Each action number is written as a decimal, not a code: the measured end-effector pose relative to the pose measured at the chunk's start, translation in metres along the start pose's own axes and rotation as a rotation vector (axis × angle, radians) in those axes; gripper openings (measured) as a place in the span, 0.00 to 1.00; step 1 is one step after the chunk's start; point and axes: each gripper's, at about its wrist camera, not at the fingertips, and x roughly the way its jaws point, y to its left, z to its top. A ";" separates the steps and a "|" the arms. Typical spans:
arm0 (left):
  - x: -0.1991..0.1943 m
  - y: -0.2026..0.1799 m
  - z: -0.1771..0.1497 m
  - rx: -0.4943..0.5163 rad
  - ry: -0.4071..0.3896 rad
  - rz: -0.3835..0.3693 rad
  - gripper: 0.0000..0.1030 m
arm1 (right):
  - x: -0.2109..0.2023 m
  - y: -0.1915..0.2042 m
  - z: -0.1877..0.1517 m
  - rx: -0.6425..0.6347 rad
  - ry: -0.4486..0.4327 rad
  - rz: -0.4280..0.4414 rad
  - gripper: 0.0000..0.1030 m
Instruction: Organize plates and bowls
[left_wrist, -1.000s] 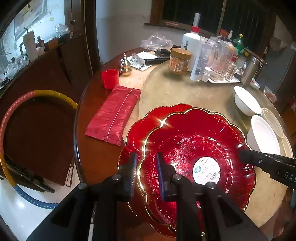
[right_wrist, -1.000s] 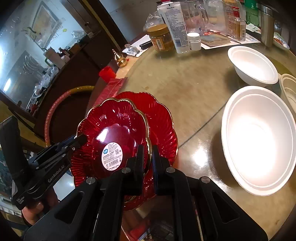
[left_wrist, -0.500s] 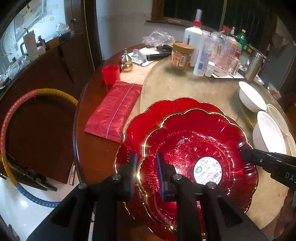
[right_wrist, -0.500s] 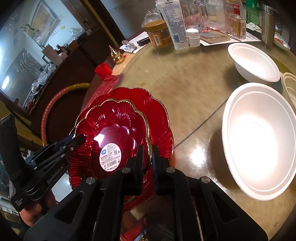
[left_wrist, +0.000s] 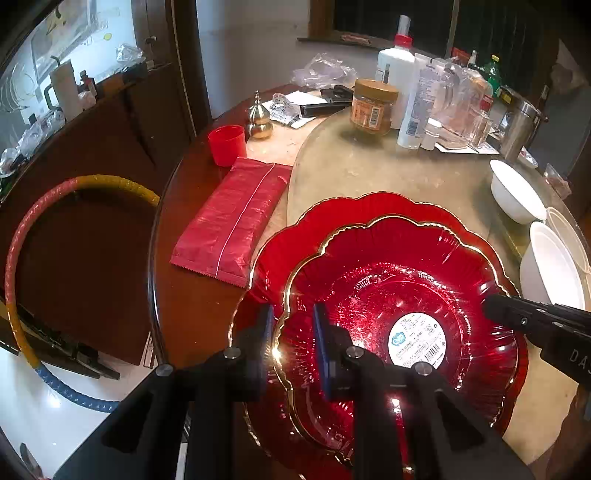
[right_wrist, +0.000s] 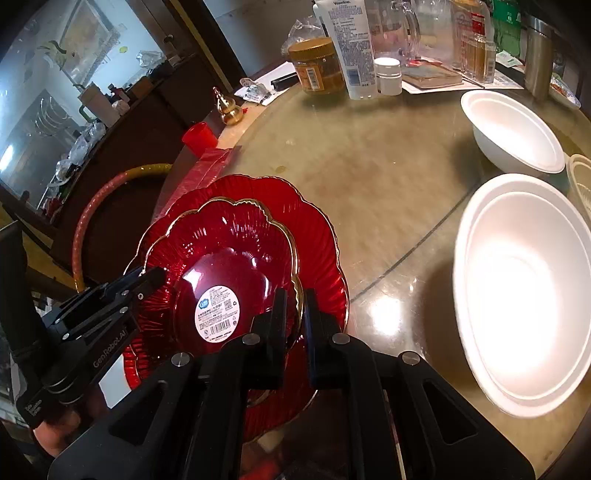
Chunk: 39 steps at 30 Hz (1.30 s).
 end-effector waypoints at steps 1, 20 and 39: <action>0.000 0.000 0.001 0.001 -0.002 0.003 0.20 | 0.001 0.000 0.000 0.001 0.000 0.001 0.08; -0.005 -0.008 0.000 0.028 -0.055 0.092 0.23 | 0.007 0.010 -0.002 -0.061 -0.003 -0.057 0.11; -0.042 -0.010 0.001 -0.005 -0.229 0.048 0.72 | -0.024 0.025 -0.004 -0.131 -0.120 -0.082 0.14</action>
